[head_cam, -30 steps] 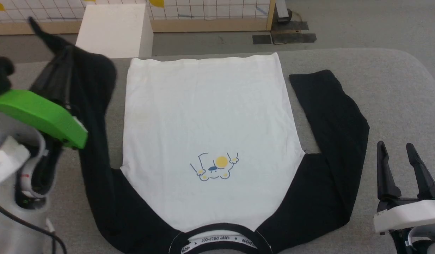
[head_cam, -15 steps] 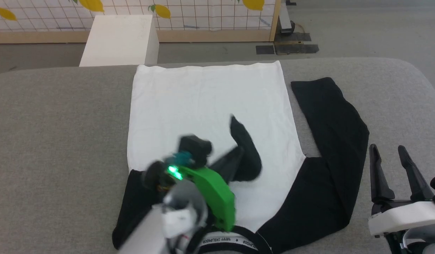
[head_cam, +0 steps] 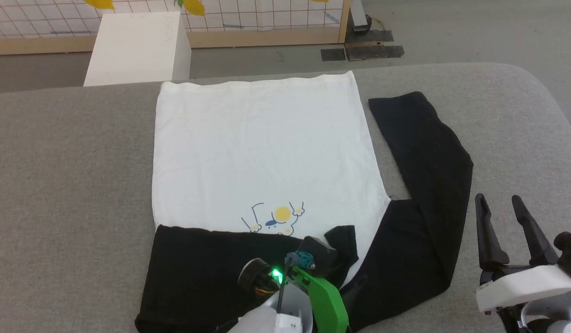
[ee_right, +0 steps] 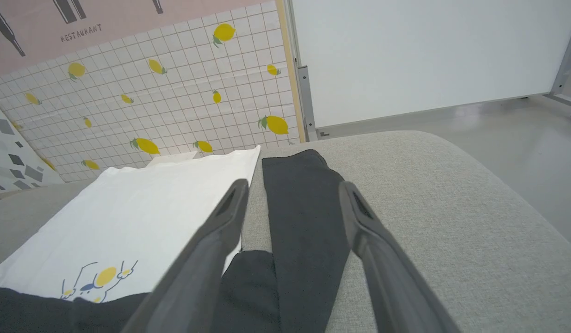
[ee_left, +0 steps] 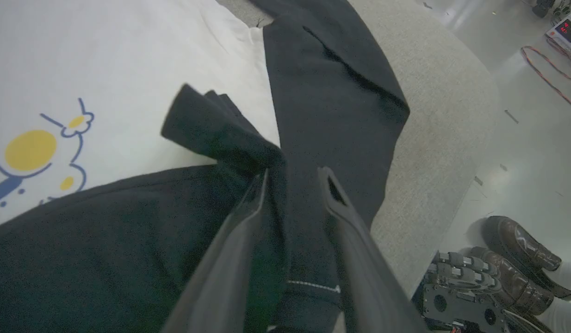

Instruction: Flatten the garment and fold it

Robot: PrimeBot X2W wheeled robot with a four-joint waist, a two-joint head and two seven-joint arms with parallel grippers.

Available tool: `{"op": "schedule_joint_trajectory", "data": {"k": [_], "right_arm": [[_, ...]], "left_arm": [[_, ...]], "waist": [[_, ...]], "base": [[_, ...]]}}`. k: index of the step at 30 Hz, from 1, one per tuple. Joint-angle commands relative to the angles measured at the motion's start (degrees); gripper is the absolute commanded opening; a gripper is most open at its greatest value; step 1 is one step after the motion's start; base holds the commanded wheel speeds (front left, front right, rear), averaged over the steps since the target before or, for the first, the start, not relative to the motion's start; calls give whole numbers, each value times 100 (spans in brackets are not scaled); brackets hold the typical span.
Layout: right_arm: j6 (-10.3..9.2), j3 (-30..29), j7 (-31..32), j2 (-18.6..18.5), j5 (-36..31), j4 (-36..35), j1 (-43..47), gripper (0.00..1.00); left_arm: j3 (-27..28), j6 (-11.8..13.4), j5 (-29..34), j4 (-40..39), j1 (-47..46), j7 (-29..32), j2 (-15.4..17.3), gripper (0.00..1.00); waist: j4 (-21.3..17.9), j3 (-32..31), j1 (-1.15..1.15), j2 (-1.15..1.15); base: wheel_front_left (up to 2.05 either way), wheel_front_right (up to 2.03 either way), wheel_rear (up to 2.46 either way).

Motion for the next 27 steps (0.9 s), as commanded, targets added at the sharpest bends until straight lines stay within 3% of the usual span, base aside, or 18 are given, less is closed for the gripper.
{"op": "schedule_joint_trajectory", "data": {"k": [1, 5, 7, 13, 18, 22, 27], "right_arm": [[-9, 7, -10, -4, 21, 21, 22, 100], [-9, -9, 52, -4, -23, 10, 46, 100], [-9, -25, 118, -4, -80, -14, 39, 100], [-9, -177, 309, -4, -331, -16, -287, 100], [-9, -325, 598, -10, -701, 263, -979, 100], [-9, -441, 900, -96, -862, 743, -1770, 100], [-9, -443, 1428, -330, -880, 1541, -2895, 100]], "left_arm": [[-10, -87, -133, -41, -82, -131, -35, 100], [189, -206, -523, -301, 14, -592, 43, 100], [470, -135, -655, -438, 105, -832, 169, 100], [1432, 424, -734, -818, 386, -1498, 749, 100], [2211, 979, -479, -883, 492, -2396, 1169, 100], [2700, 1320, -242, -925, 467, -2836, 1271, 100], [3253, 1430, 76, -1237, 323, -2921, 1116, 100]], "waist": [[18, -29, 0, 60], [74, -76, 0, 60], [121, -94, 0, 60], [315, 35, 0, 60], [467, 347, 0, 60], [601, 749, 0, 60], [811, 1389, 0, 60]], "base": [[0, 0, 0], [0, 0, 0], [0, 0, 0], [0, 0, 0], [0, 0, 0], [0, 0, 0], [0, 0, 0]]}}
